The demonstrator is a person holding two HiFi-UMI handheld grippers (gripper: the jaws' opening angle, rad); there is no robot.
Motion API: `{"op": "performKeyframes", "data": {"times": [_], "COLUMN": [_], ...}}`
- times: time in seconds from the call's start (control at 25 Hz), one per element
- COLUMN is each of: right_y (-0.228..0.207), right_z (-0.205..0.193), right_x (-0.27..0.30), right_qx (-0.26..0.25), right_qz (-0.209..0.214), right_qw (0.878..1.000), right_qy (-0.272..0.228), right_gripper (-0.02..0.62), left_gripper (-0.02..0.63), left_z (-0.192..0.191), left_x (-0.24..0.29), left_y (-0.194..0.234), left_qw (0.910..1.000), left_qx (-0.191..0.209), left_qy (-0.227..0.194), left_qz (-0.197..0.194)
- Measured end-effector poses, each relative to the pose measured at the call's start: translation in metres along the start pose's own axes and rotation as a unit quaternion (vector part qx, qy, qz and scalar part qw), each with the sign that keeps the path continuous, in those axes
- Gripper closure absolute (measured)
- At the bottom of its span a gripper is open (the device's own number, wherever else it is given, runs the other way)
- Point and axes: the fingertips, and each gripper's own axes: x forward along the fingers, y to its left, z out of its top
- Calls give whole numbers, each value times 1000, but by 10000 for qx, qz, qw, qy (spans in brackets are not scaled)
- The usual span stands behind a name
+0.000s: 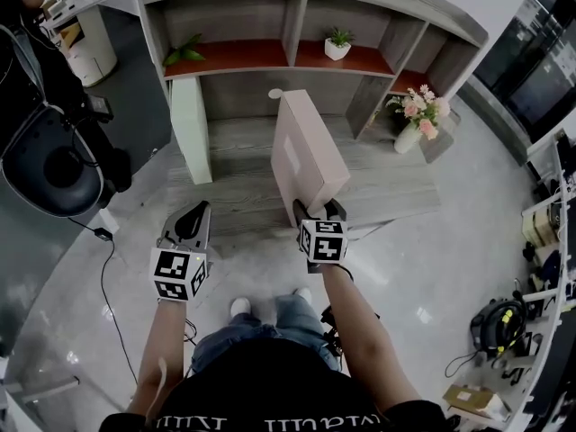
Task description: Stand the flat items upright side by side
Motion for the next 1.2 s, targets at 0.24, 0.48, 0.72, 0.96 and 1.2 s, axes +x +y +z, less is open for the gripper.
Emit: {"op": "performKeyframes", "data": {"times": [0.24, 0.48, 0.72, 0.96, 1.2], "right_y": [9, 6, 3, 16, 46], "right_z": [18, 59, 78, 81, 90], "right_x": [-12, -36, -43, -36, -20], "right_qx": [57, -81, -405, -382, -384], "right_qz": [408, 880, 1070, 946, 1075], "right_qw": [9990, 9952, 9933, 9947, 9935], "right_qy": [-153, -418, -160, -102, -47], "right_gripper": [239, 229, 281, 293, 291], "left_gripper": [592, 592, 592, 592, 592], "left_z": [1, 3, 4, 4, 2], "left_x": [-1, -1, 2, 0, -18], "left_y": [0, 4, 6, 13, 37], "left_qw": [10000, 10000, 9999, 9998, 9988], "left_qx": [9, 5, -30, -111, -236], "left_qy": [-18, -52, -112, -153, -216], "left_qz": [-37, -40, -19, 102, 383]}}
